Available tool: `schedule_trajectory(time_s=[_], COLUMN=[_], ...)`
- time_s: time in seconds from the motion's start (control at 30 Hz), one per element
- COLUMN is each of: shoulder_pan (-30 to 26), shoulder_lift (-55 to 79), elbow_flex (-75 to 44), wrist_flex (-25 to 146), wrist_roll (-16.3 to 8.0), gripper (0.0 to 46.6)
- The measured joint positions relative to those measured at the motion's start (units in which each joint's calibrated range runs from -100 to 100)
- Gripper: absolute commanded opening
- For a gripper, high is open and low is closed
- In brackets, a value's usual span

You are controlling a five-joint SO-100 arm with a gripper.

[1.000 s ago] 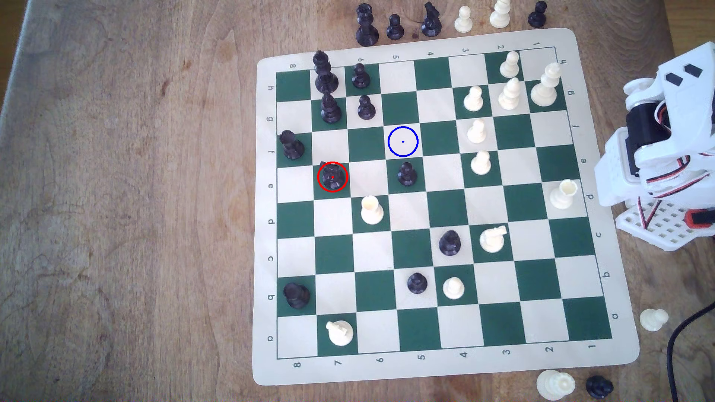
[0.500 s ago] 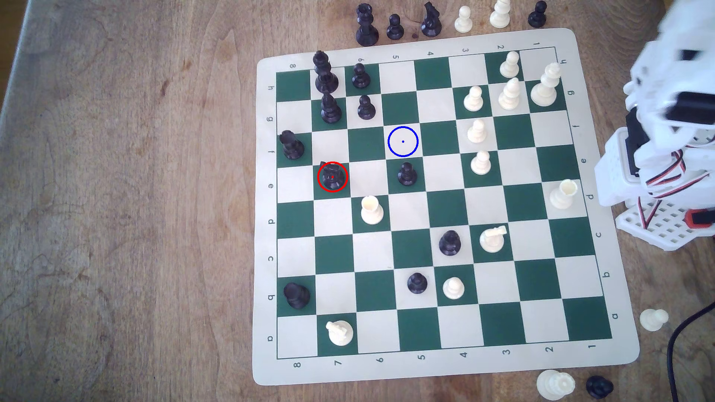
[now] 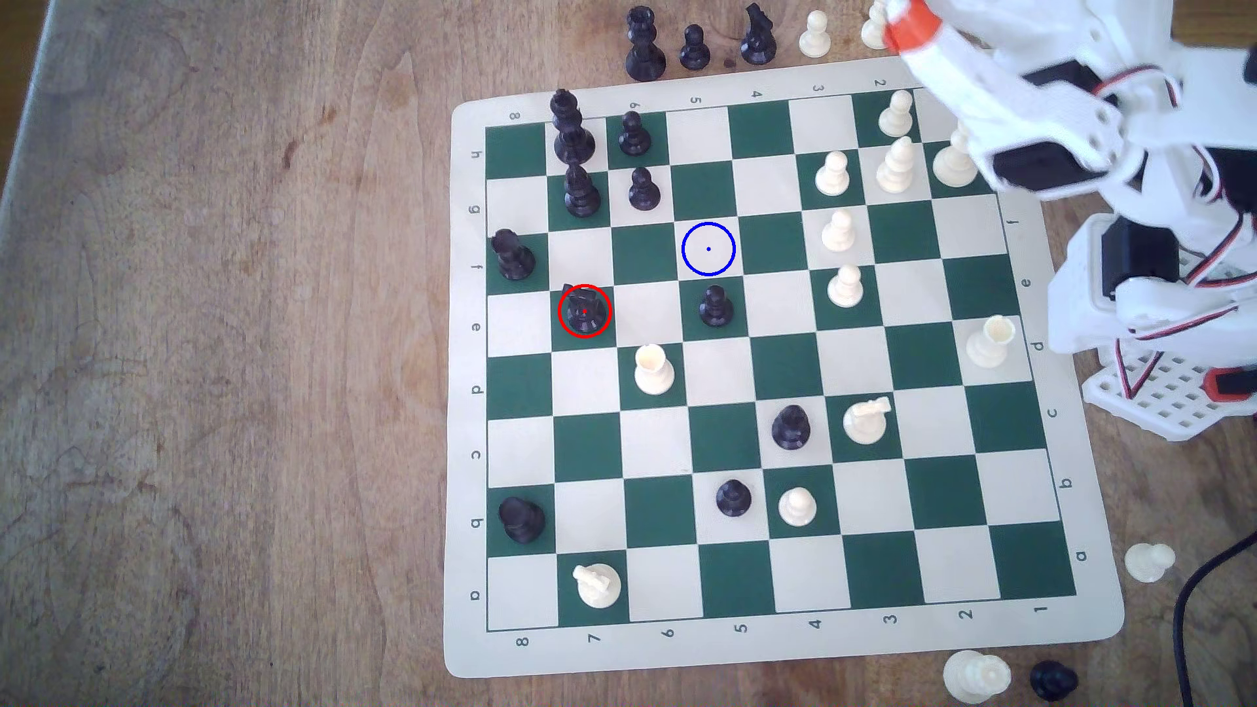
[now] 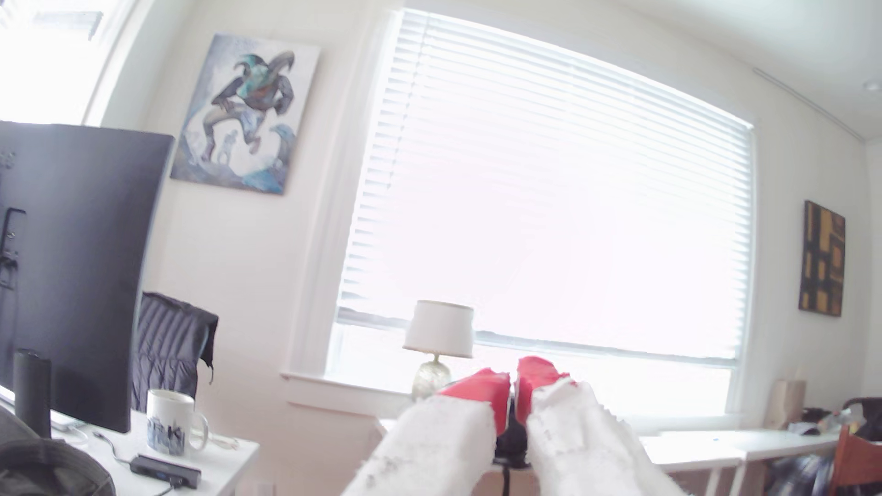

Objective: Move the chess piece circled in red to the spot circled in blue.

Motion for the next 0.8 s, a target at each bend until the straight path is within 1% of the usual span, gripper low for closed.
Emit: schedule_trajectory(time_s=[0.07,0.13,0.17,0.3,0.33,0.43,0.5,0.6,0.63,0.7,0.73,0.77,0.8], shoulder_pan=[0.07,0.07,0.07,-1.4,-1.92,-2.29,-1.62,-0.15,0.44,0.22,-0.07,-0.74,-1.03], shoulder_lift=[0.34,1.93,3.02,9.38,12.9,17.85,23.71,29.16,32.84,35.78,38.12,43.07,45.25], elbow_flex=[-1.27,-2.62,-3.61,-7.86,-12.2,-18.53,-26.75,-32.99,-36.69,-39.67,-41.66,-46.45,-48.53], wrist_flex=[4.38,7.17,8.61,14.98,20.64,30.36,37.21,41.27,43.35,45.1,46.53,49.24,49.88], wrist_roll=[0.1,-0.49,-0.68,-1.42,-2.49,-3.13,-3.61,-4.59,-5.32,-6.01,-6.54,-7.86,-8.4], gripper=[0.2,1.4,0.4,0.4,0.4,0.4,0.4,0.5,0.5,0.5,0.5,0.5,0.5])
